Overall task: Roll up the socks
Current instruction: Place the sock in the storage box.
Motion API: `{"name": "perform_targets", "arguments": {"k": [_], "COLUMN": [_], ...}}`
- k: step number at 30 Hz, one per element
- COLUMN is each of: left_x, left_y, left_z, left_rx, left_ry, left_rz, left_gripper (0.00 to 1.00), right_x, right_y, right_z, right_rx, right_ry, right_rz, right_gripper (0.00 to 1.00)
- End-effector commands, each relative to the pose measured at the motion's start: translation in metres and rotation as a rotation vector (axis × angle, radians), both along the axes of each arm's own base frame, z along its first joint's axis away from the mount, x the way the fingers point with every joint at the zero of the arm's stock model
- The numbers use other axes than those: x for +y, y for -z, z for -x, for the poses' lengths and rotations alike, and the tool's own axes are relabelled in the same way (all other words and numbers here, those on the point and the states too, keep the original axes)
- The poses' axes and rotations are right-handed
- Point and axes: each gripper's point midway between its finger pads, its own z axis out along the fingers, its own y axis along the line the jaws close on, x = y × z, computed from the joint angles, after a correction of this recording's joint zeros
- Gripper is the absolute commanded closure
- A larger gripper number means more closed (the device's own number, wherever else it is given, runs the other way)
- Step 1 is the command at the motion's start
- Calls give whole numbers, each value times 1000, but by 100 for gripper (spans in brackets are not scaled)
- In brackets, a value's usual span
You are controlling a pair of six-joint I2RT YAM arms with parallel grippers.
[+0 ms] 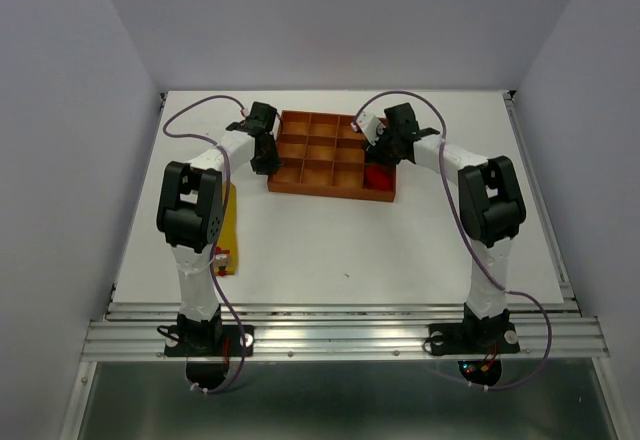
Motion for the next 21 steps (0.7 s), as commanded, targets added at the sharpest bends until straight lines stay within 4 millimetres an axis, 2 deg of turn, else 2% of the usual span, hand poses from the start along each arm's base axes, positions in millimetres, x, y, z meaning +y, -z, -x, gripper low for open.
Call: {"name": "perform_targets", "arguments": {"k": [1, 3, 8, 21], "left_x": [-2, -3, -3, -7], "left_y": [21, 20, 20, 19], "left_z": [-11, -13, -10, -11], "left_rx": [5, 2, 4, 1], "left_ry": [-77, -72, -62, -70], "left_rz": [30, 34, 26, 39], "left_gripper": [100, 100, 100, 100], "right_x": [-20, -9, 8, 32], "right_y": [67, 55, 36, -4], "right_z": [97, 91, 85, 59], "right_rx": [446, 431, 409, 320], "right_ry": [-35, -50, -79, -115], "right_rz": [71, 20, -65, -172], "right_gripper": [60, 59, 42, 33]}}
